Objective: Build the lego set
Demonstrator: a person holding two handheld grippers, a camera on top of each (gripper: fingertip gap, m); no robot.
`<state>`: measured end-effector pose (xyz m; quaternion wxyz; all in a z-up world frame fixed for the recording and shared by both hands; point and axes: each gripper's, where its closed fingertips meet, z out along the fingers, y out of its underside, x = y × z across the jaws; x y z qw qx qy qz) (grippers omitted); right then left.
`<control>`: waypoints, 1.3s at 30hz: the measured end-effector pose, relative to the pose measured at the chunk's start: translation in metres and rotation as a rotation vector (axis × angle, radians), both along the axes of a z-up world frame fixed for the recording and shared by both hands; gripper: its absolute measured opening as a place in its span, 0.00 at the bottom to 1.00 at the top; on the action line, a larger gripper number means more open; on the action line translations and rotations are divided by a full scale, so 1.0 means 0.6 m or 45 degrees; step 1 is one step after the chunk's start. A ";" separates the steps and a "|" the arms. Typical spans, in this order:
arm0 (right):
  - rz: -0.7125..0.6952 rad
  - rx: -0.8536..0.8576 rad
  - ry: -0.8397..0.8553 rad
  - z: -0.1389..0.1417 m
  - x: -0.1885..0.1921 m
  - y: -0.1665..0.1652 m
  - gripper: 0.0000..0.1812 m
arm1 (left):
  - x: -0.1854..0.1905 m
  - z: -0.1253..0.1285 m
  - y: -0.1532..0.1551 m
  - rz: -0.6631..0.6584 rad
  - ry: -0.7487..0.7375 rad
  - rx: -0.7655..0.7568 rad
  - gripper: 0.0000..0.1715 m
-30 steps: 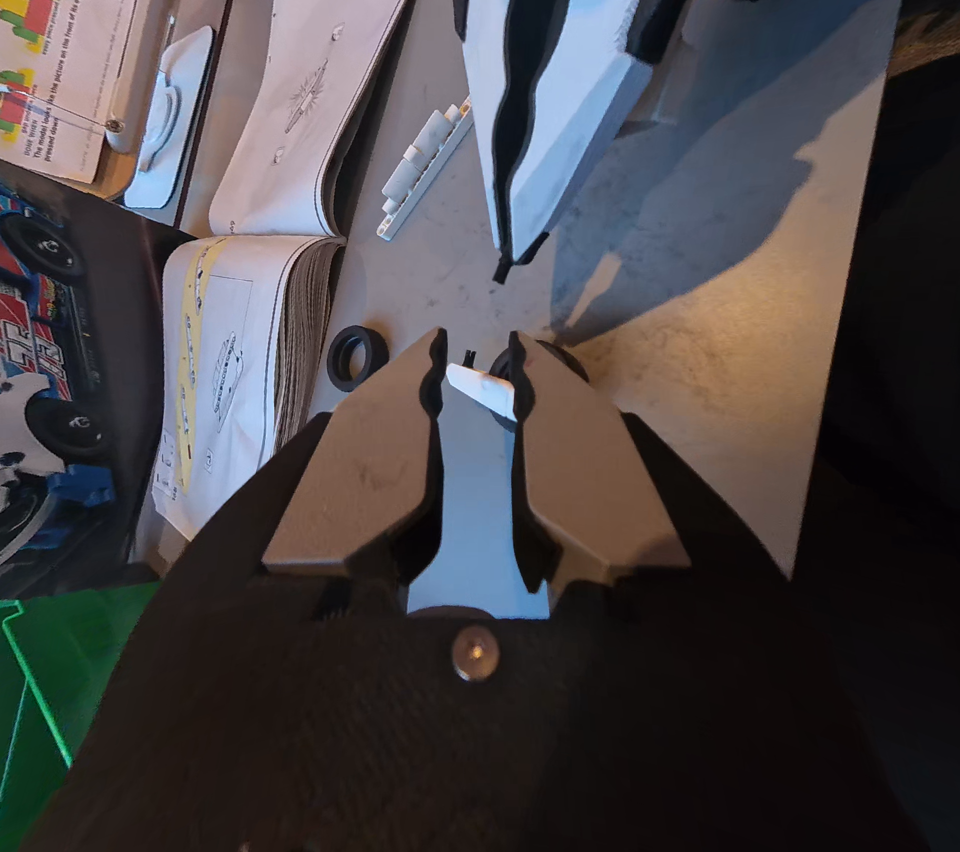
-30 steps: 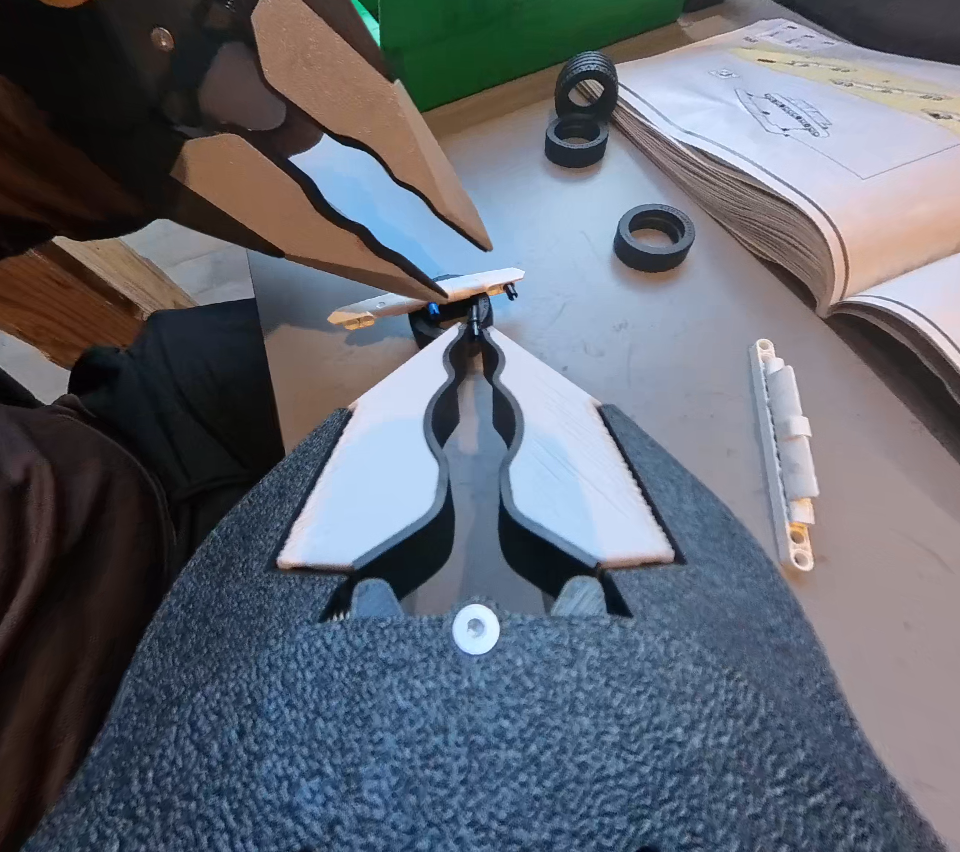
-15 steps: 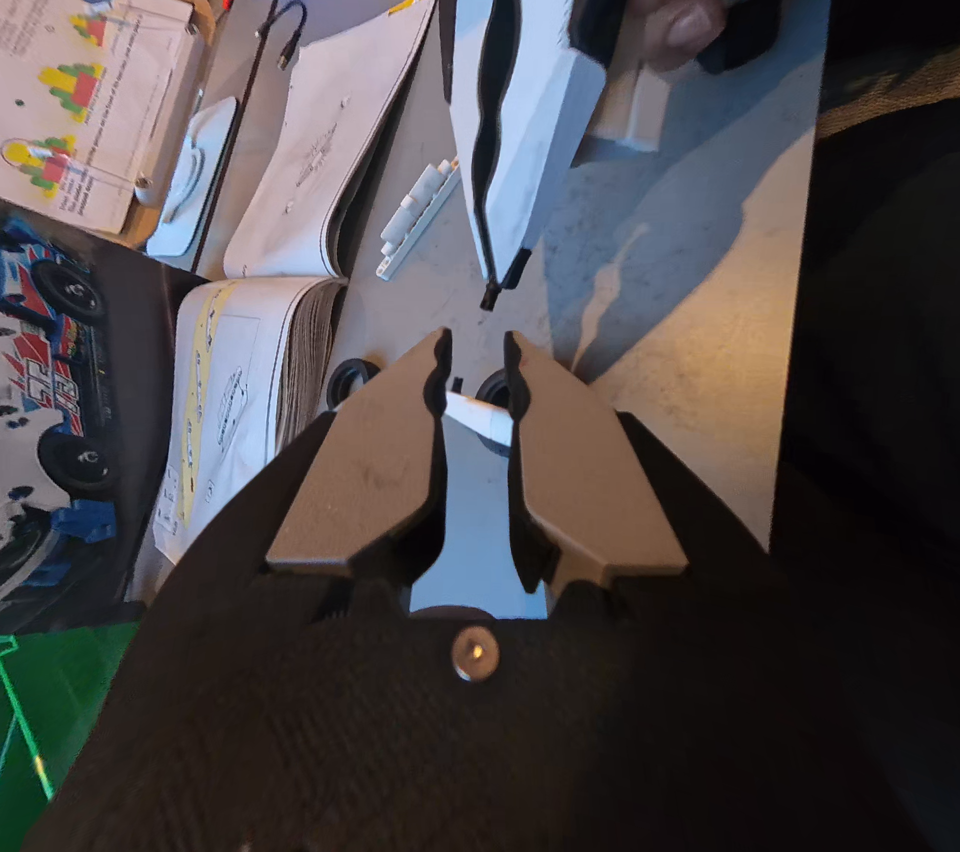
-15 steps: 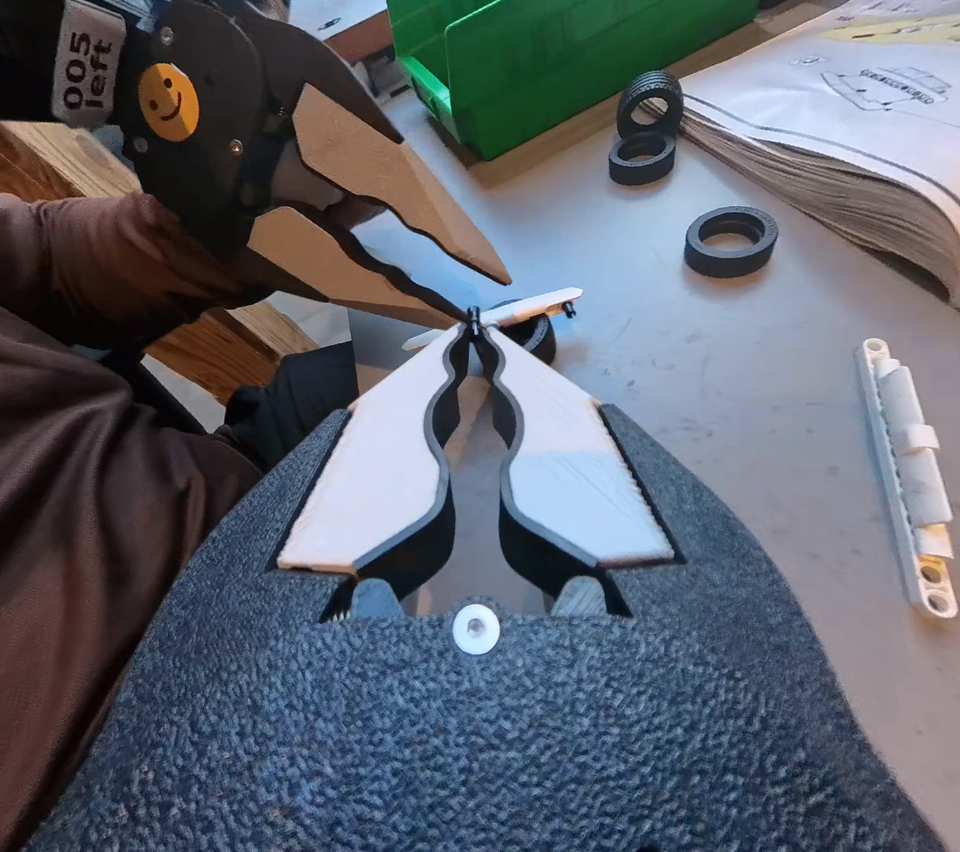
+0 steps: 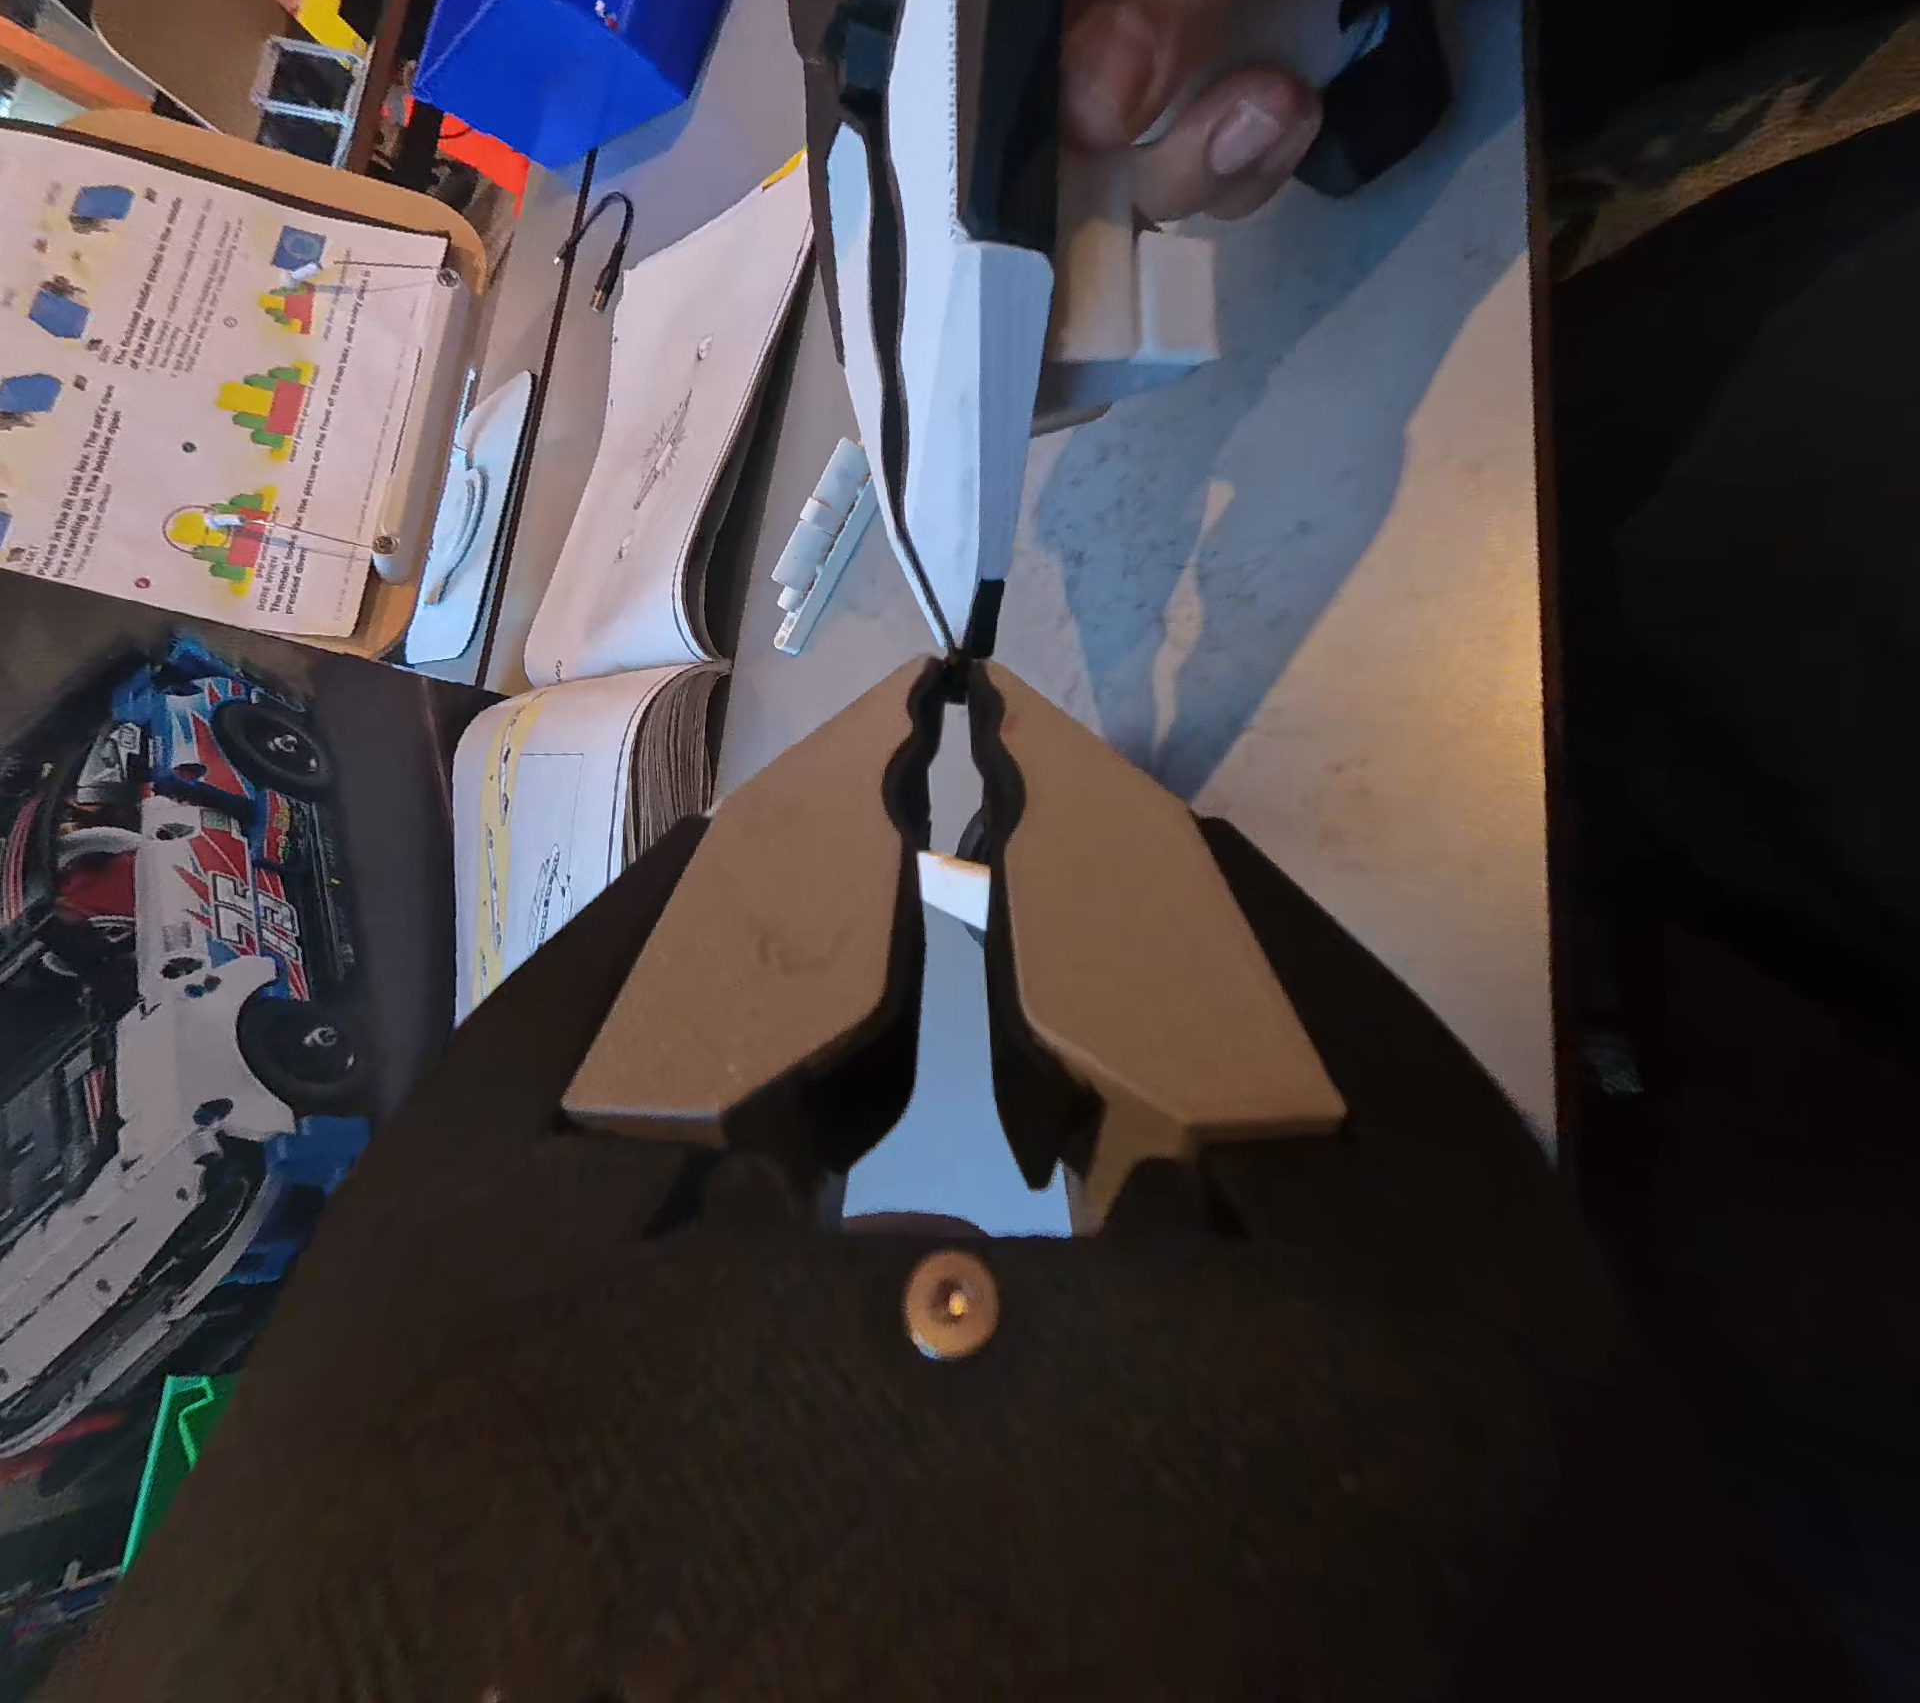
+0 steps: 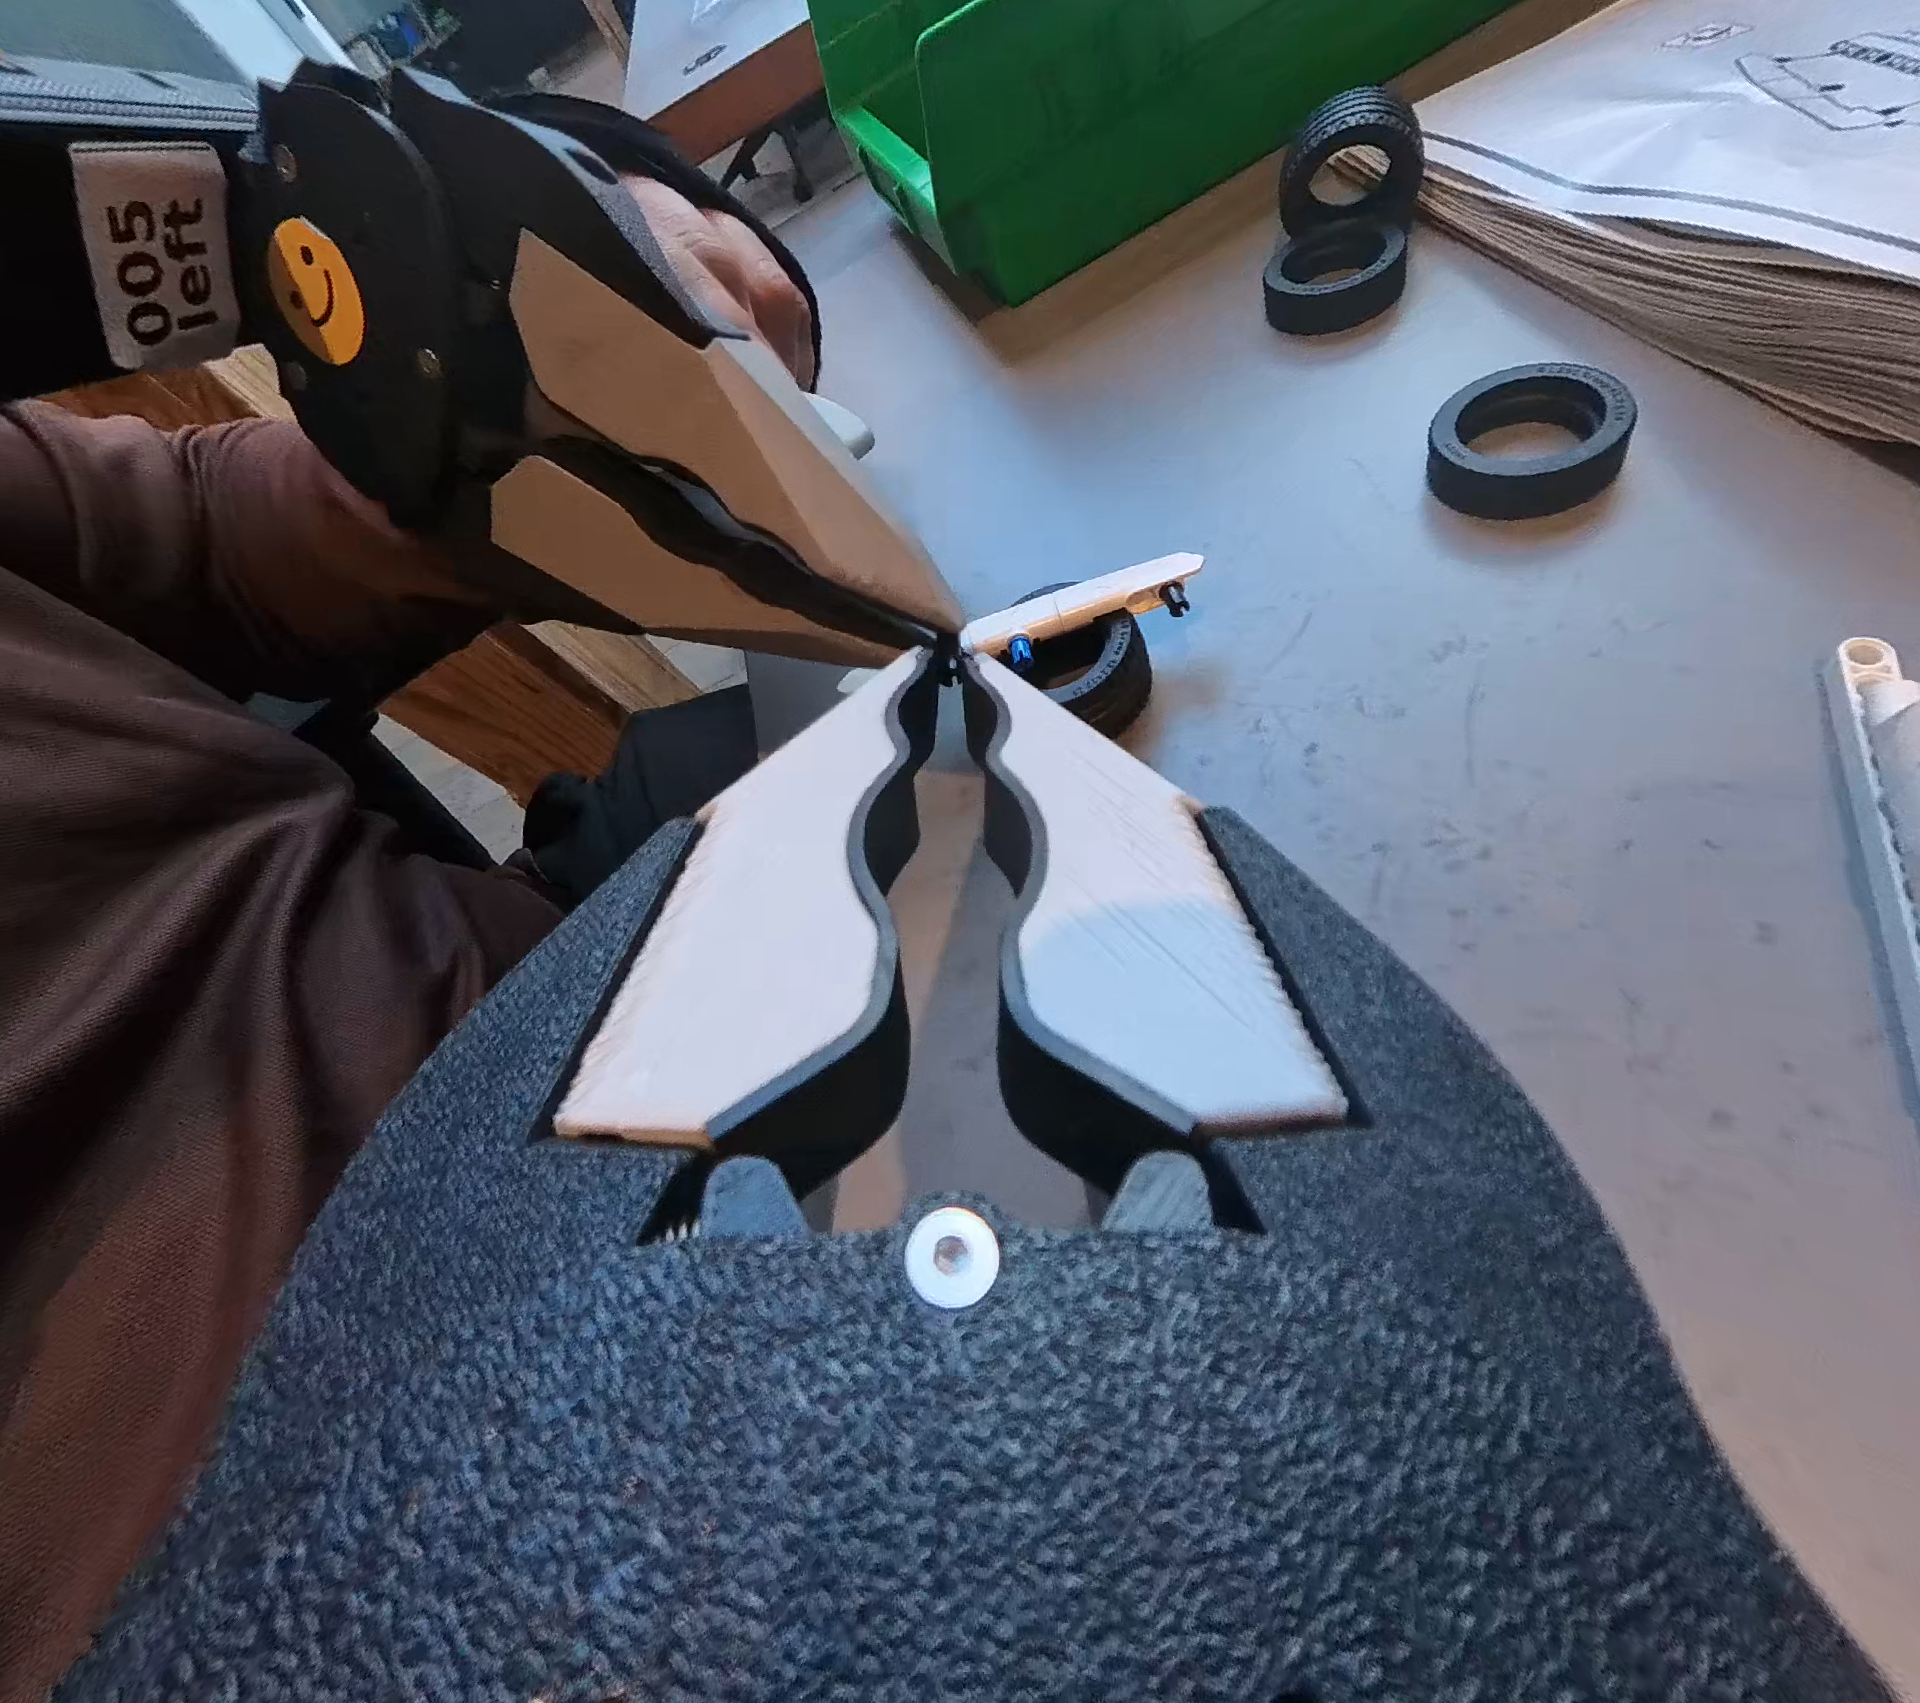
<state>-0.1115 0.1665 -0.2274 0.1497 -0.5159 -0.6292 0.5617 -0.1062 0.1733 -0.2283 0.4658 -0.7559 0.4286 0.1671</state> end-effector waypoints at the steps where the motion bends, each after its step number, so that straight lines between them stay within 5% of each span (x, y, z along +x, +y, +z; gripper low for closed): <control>1: -0.001 0.006 -0.001 -0.001 0.000 0.000 0.02 | 0.000 -0.001 0.000 0.001 0.012 0.000 0.01; 10: -0.010 0.430 0.228 0.017 0.006 -0.002 0.03 | 0.007 0.020 -0.007 -0.045 0.012 0.098 0.01; 17: 0.014 0.410 0.213 0.018 0.008 -0.011 0.02 | 0.003 0.023 -0.023 -0.018 -0.132 0.077 0.01; 22: 0.043 0.450 0.065 -0.032 0.015 -0.024 0.02 | -0.025 -0.001 -0.074 0.007 -0.416 -0.159 0.30; 30: 0.110 0.431 -0.087 -0.069 0.002 -0.052 0.02 | -0.059 -0.057 -0.076 -0.206 0.346 0.050 0.24; 34: 0.108 0.303 -0.128 -0.065 0.003 -0.055 0.02 | -0.047 -0.062 -0.062 -0.290 0.538 0.205 0.18; 39: 0.104 0.180 -0.202 -0.067 0.000 -0.058 0.02 | -0.035 -0.080 -0.063 -0.298 0.563 0.267 0.13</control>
